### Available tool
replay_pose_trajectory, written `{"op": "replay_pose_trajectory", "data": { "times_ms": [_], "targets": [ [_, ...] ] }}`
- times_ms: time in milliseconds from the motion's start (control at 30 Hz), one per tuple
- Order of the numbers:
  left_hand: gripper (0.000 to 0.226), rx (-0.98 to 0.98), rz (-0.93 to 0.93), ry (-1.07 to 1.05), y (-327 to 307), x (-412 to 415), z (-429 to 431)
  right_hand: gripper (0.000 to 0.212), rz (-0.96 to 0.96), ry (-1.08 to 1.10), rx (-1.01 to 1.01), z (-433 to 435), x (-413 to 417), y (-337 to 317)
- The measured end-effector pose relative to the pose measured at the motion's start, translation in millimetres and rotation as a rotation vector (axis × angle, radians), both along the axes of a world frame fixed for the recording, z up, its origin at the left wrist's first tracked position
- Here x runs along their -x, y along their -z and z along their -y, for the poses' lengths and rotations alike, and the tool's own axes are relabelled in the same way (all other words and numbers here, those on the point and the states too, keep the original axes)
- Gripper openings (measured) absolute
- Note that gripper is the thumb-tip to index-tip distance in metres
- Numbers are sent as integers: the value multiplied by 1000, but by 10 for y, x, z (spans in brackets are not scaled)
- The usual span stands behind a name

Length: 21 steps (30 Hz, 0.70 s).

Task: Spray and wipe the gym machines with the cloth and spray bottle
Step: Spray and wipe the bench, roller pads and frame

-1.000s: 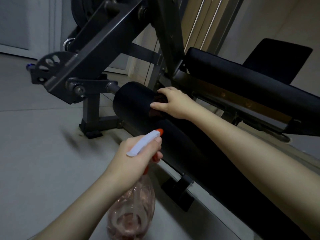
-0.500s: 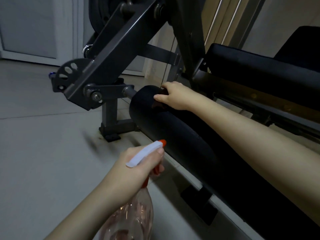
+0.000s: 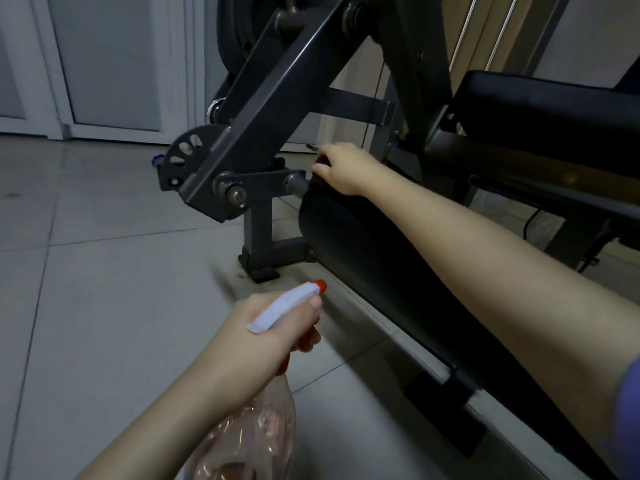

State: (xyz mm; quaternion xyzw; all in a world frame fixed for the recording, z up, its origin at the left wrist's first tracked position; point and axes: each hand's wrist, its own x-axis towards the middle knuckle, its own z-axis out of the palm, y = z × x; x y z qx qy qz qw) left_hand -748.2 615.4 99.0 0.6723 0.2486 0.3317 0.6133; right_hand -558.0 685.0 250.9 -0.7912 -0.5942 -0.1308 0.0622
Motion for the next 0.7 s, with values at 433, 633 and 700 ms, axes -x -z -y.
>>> {"op": "replay_pose_trajectory", "data": {
  "times_ms": [433,633,700],
  "targets": [
    [47,-107,66,54,-356,56,186,53,148,74,110,1129,59,55],
    [29,-41,31,30,-370,-86,62,90,206,198,134,1136,138,143],
    [37,-27,33,41,-361,-93,38,83,213,182,122,1104,126,135]
  ]
}}
